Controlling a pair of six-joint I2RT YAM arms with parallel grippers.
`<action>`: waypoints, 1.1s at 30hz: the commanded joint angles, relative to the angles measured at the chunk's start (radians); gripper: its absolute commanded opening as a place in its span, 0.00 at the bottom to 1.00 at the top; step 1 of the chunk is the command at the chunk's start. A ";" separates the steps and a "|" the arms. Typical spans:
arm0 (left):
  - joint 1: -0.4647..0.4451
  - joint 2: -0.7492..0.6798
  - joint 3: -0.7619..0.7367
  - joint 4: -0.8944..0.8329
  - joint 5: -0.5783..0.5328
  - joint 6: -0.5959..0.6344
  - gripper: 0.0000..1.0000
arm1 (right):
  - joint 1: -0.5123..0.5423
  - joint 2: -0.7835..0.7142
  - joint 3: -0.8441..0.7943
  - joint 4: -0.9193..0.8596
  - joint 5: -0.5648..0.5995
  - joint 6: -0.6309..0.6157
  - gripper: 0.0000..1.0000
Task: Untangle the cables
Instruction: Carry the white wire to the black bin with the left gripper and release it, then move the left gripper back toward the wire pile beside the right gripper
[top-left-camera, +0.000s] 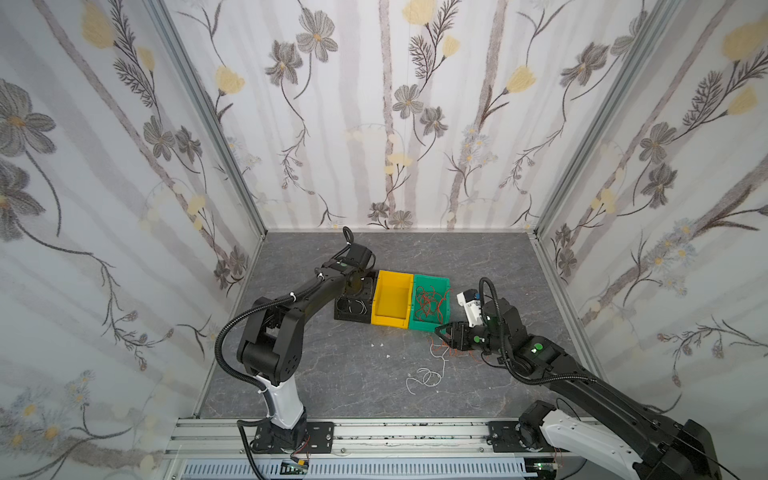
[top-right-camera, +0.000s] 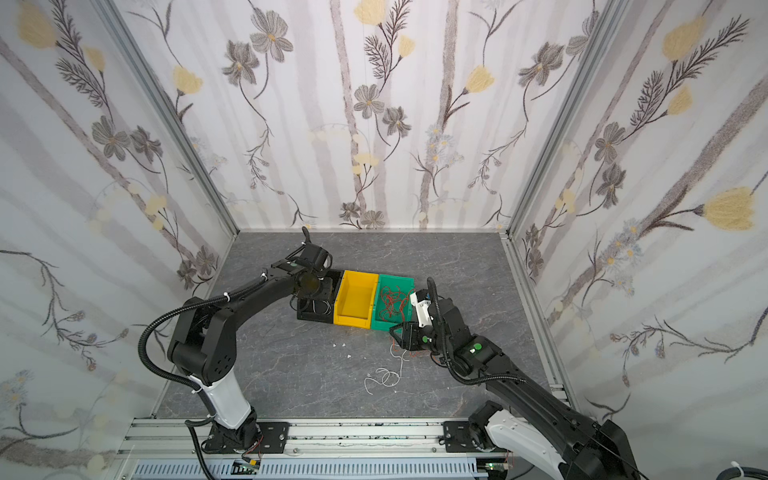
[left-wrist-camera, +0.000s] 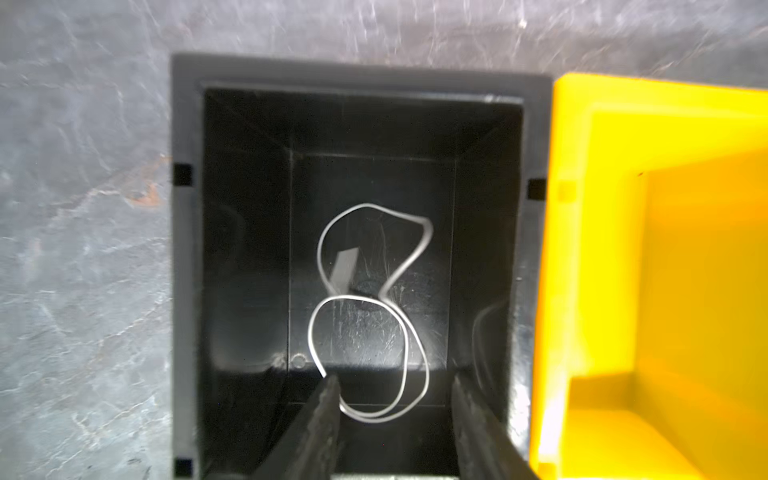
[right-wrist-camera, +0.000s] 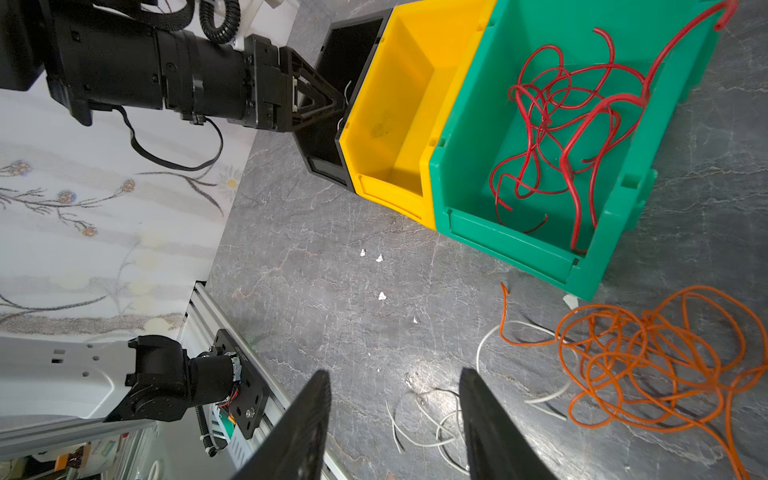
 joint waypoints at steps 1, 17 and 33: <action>0.001 -0.034 0.020 -0.045 -0.029 0.004 0.53 | 0.001 -0.008 0.000 -0.008 0.021 -0.003 0.52; -0.124 -0.422 -0.296 0.105 0.146 -0.122 0.62 | 0.006 0.055 0.002 -0.163 0.125 0.003 0.52; -0.371 -0.527 -0.691 0.569 0.321 -0.355 0.64 | 0.125 0.194 -0.090 -0.056 0.151 0.101 0.47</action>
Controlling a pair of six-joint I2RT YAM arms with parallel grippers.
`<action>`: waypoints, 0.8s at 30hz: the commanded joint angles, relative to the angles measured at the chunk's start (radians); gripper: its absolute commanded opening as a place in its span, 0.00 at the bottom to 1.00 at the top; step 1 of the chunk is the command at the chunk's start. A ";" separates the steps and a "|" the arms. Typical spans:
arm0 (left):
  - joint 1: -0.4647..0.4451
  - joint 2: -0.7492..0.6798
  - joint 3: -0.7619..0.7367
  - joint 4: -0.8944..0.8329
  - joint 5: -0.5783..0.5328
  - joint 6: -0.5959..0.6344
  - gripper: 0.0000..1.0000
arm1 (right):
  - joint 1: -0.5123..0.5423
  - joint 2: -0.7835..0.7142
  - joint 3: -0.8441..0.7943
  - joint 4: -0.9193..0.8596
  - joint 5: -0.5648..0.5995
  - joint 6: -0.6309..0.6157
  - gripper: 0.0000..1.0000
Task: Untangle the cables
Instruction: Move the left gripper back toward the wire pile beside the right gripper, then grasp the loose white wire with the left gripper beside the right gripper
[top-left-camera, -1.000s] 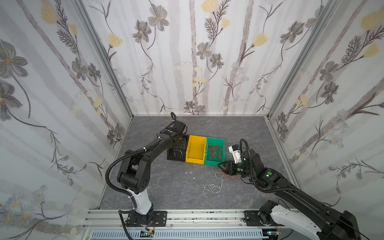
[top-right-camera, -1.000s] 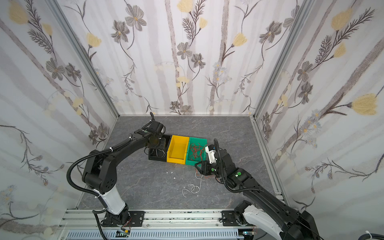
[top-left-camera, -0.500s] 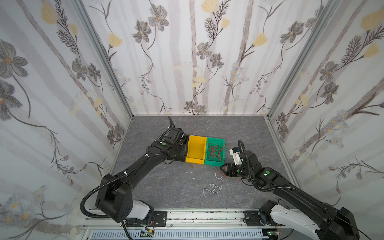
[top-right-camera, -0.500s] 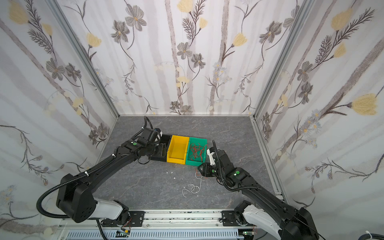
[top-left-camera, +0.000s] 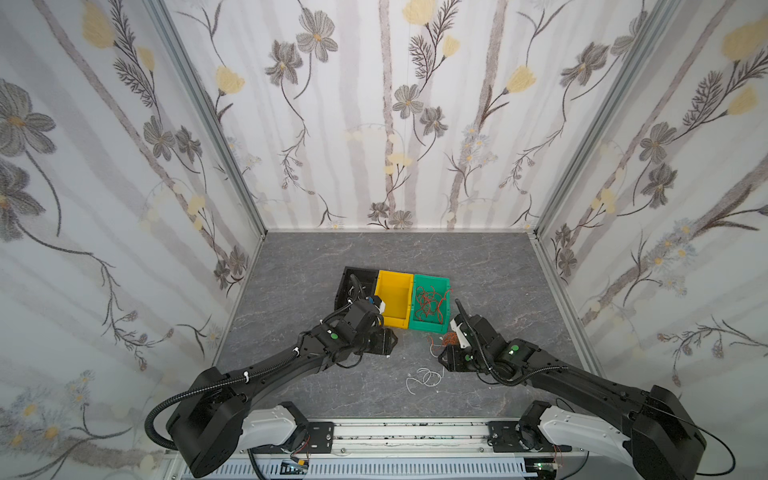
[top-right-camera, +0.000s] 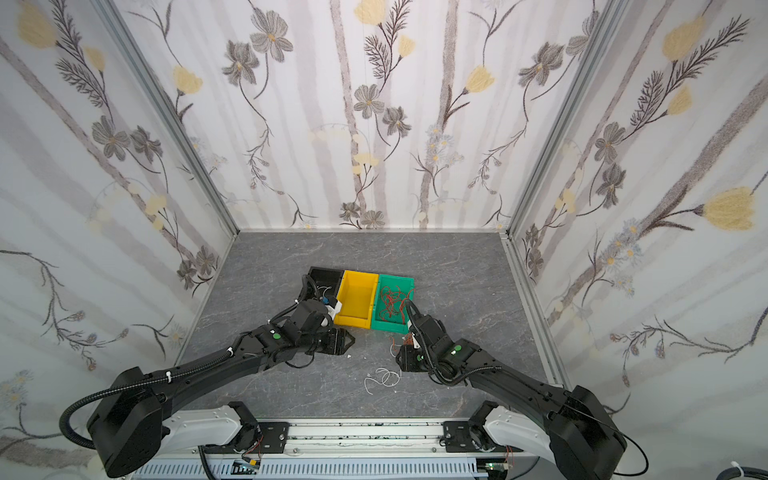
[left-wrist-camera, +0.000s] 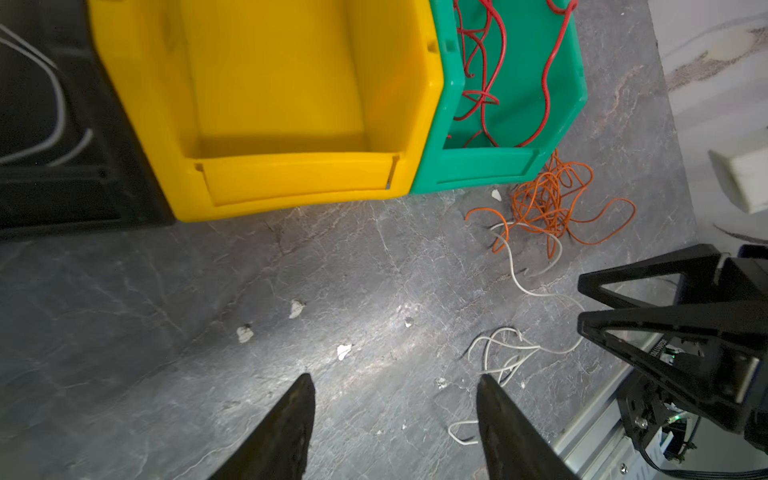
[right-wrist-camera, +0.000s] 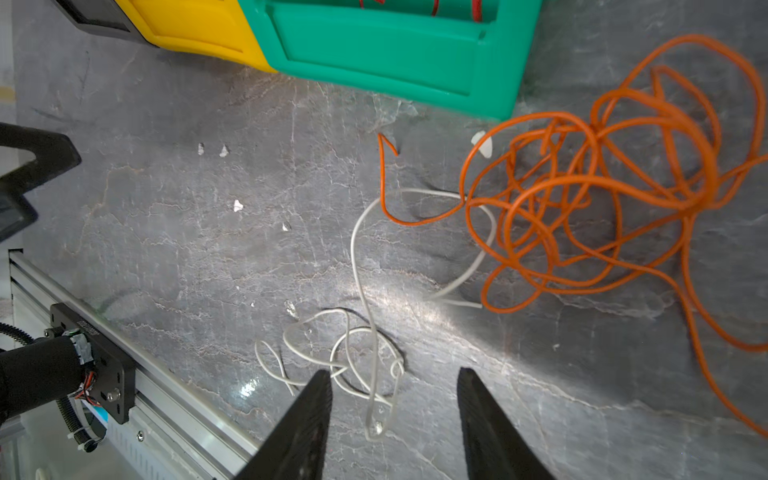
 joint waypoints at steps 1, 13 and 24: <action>-0.034 0.032 -0.036 0.182 0.084 -0.054 0.64 | 0.007 0.023 -0.012 0.087 0.008 0.040 0.45; -0.177 0.275 -0.049 0.397 0.168 -0.053 0.66 | 0.010 0.063 -0.044 0.226 -0.094 0.090 0.07; -0.205 0.420 -0.018 0.482 0.177 -0.090 0.53 | 0.009 0.016 -0.046 0.253 -0.127 0.106 0.04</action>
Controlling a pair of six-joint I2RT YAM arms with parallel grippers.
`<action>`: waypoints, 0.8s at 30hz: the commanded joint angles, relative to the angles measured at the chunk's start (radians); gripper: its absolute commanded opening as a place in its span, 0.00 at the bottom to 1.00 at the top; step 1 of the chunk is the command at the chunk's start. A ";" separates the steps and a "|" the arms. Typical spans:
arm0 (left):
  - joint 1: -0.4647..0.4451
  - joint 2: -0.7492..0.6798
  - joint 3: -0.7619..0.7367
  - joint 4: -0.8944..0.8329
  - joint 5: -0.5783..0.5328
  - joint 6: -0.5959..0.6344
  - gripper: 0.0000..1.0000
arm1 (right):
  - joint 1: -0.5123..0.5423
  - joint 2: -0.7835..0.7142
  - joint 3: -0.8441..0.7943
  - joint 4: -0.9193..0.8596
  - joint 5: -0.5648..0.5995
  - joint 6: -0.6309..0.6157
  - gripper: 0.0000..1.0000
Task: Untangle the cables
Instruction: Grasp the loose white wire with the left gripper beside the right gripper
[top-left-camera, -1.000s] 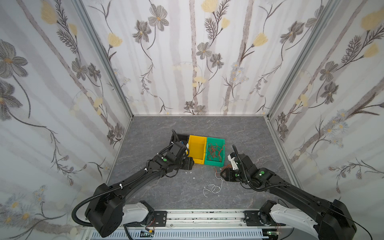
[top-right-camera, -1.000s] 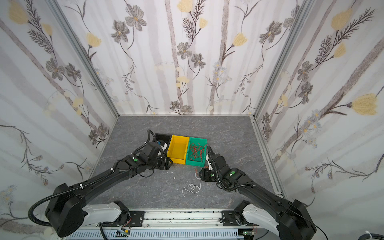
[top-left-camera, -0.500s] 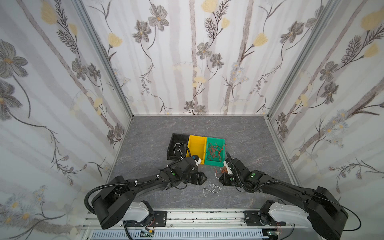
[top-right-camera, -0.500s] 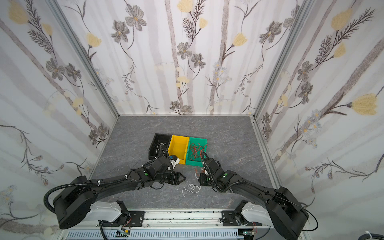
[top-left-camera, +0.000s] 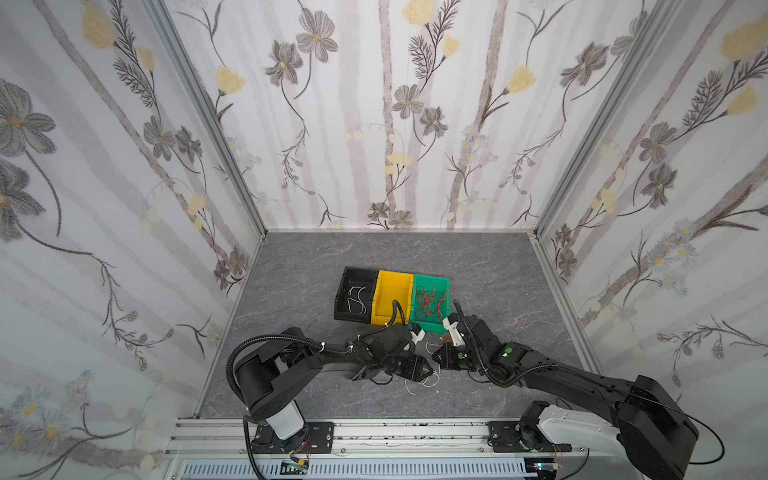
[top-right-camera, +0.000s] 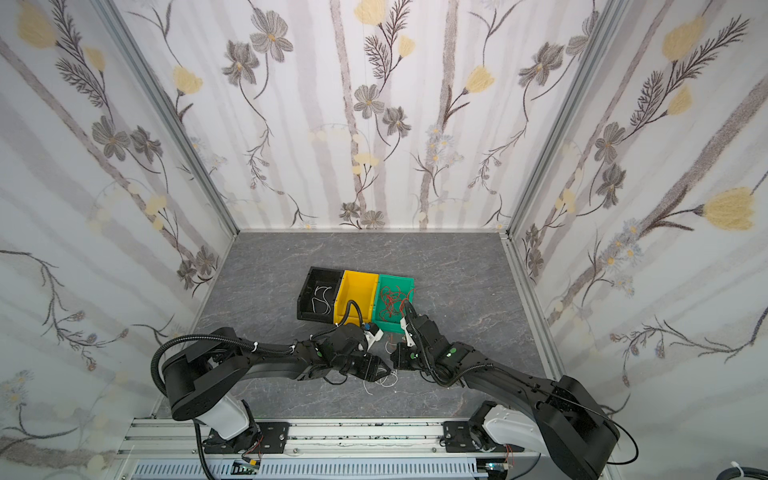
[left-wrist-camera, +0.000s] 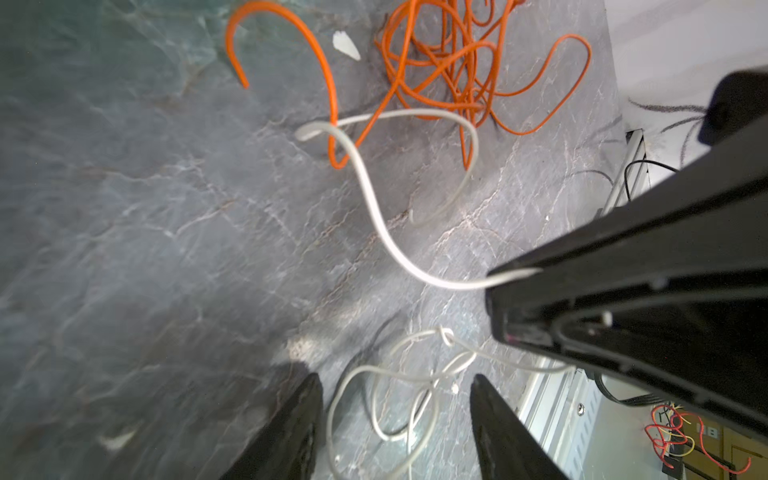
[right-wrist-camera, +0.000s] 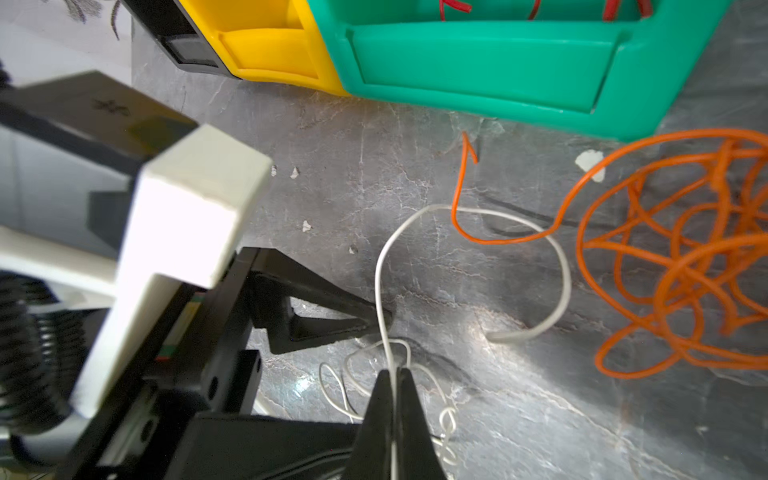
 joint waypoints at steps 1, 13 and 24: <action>-0.003 0.008 0.002 -0.002 -0.011 -0.014 0.51 | -0.003 -0.025 -0.002 0.032 -0.018 0.015 0.04; 0.000 -0.059 -0.026 -0.048 -0.073 -0.012 0.07 | -0.048 -0.170 0.004 -0.113 0.060 -0.006 0.03; 0.034 -0.350 -0.082 -0.201 -0.201 -0.005 0.00 | -0.055 -0.176 -0.002 -0.237 0.144 -0.039 0.09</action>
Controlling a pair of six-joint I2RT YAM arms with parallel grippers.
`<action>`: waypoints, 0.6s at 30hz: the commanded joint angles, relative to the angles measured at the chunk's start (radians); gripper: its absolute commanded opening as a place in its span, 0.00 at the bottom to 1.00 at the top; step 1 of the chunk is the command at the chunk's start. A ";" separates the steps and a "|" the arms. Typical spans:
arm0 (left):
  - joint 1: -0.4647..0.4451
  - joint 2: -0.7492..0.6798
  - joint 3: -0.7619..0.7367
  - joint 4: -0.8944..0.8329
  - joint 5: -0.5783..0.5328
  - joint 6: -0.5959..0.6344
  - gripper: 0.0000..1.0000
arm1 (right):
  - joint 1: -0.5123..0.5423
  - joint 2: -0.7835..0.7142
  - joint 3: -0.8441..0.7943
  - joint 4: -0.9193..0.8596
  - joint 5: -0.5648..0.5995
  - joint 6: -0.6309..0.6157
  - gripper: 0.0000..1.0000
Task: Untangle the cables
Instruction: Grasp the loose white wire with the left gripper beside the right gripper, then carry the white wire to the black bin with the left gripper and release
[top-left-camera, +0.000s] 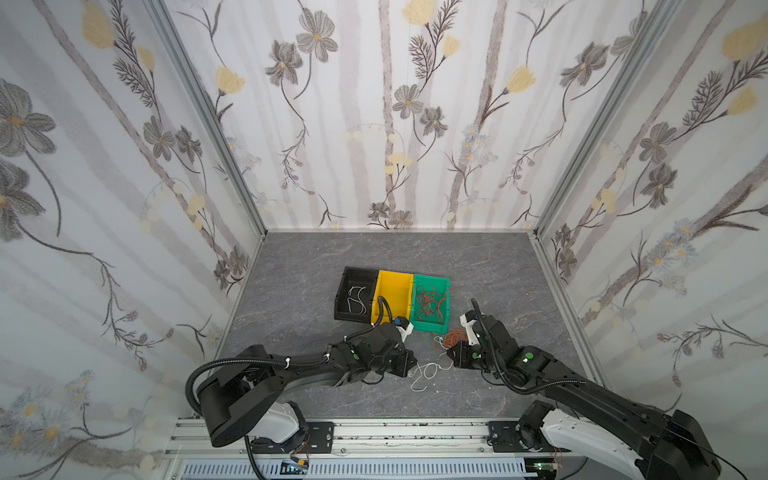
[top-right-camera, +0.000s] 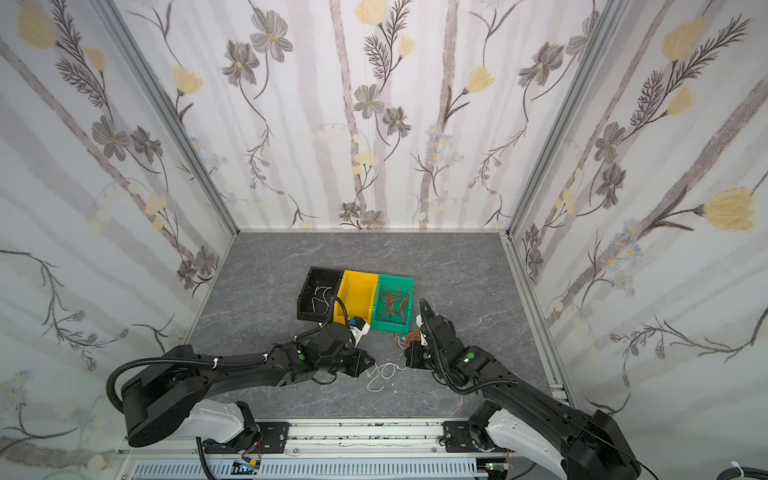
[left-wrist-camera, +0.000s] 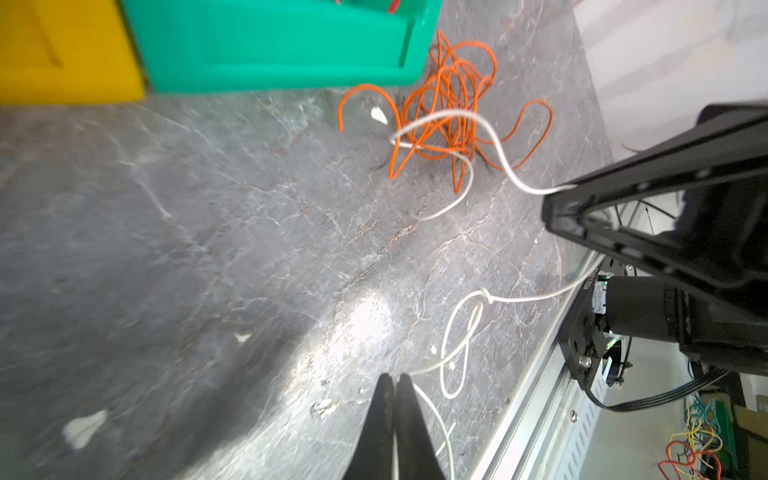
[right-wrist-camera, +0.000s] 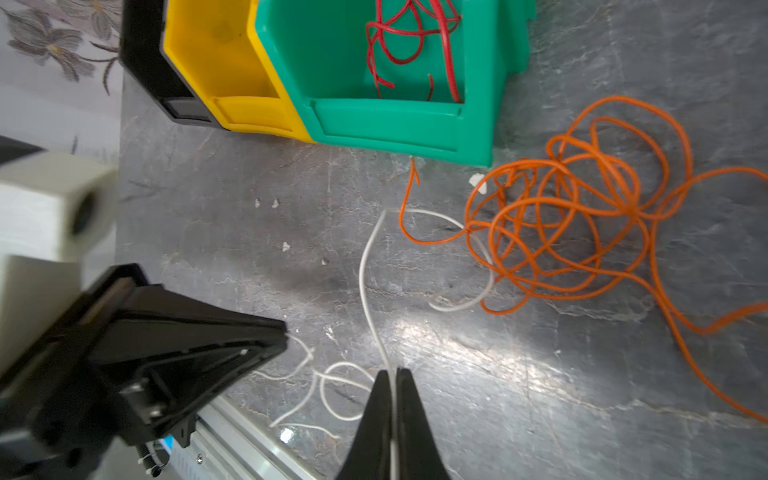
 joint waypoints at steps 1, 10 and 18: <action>0.018 -0.092 -0.008 -0.087 -0.069 0.004 0.00 | 0.001 0.018 -0.006 -0.030 0.014 -0.021 0.10; 0.076 -0.410 -0.018 -0.270 -0.125 0.011 0.00 | -0.004 -0.039 -0.020 0.031 0.002 -0.036 0.48; 0.102 -0.544 -0.009 -0.360 -0.151 0.008 0.00 | -0.013 0.103 0.048 0.075 0.004 -0.063 0.52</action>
